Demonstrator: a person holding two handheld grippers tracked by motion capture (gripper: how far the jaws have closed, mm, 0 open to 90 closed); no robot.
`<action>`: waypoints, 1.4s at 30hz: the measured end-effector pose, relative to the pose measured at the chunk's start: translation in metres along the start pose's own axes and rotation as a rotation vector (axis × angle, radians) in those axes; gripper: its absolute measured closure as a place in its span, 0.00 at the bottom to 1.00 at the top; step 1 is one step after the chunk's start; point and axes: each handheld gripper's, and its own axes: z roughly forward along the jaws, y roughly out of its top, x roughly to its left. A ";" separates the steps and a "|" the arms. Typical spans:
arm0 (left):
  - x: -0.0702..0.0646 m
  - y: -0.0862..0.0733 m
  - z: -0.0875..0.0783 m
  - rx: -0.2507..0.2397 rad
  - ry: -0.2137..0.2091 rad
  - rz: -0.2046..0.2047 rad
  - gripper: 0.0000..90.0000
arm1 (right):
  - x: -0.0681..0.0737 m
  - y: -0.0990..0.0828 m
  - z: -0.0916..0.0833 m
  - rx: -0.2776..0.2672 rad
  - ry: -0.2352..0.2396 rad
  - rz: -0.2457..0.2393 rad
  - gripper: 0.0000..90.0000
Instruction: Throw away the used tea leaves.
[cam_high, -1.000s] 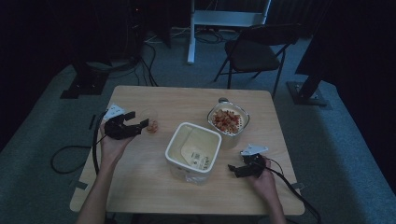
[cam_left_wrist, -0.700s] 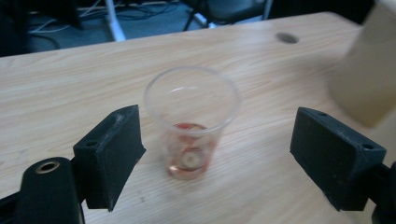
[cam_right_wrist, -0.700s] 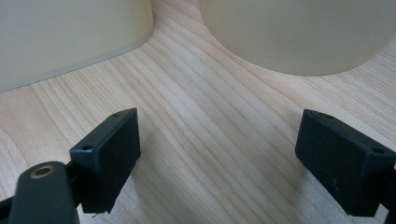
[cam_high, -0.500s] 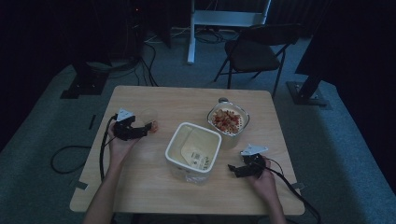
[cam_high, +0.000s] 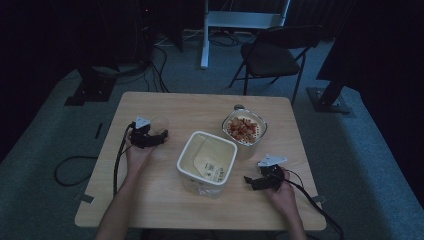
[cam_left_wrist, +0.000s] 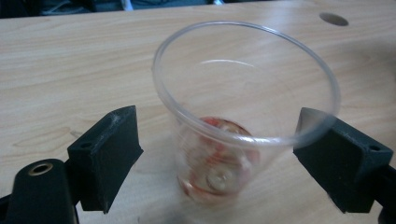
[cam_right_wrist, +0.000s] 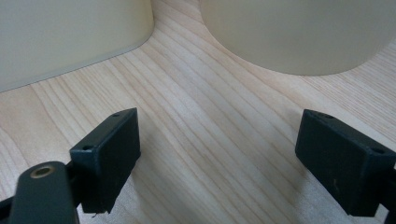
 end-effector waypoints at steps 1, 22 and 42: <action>0.000 0.000 0.001 -0.010 -0.002 -0.005 0.18 | 0.000 0.000 0.000 0.000 0.000 0.002 0.15; -0.012 0.025 -0.003 -0.072 -0.032 0.037 0.36 | 0.000 0.001 0.001 0.005 0.012 -0.012 0.13; -0.055 0.103 -0.043 -0.213 -0.164 0.147 0.37 | 0.003 0.027 -0.036 -0.112 -0.083 0.113 0.31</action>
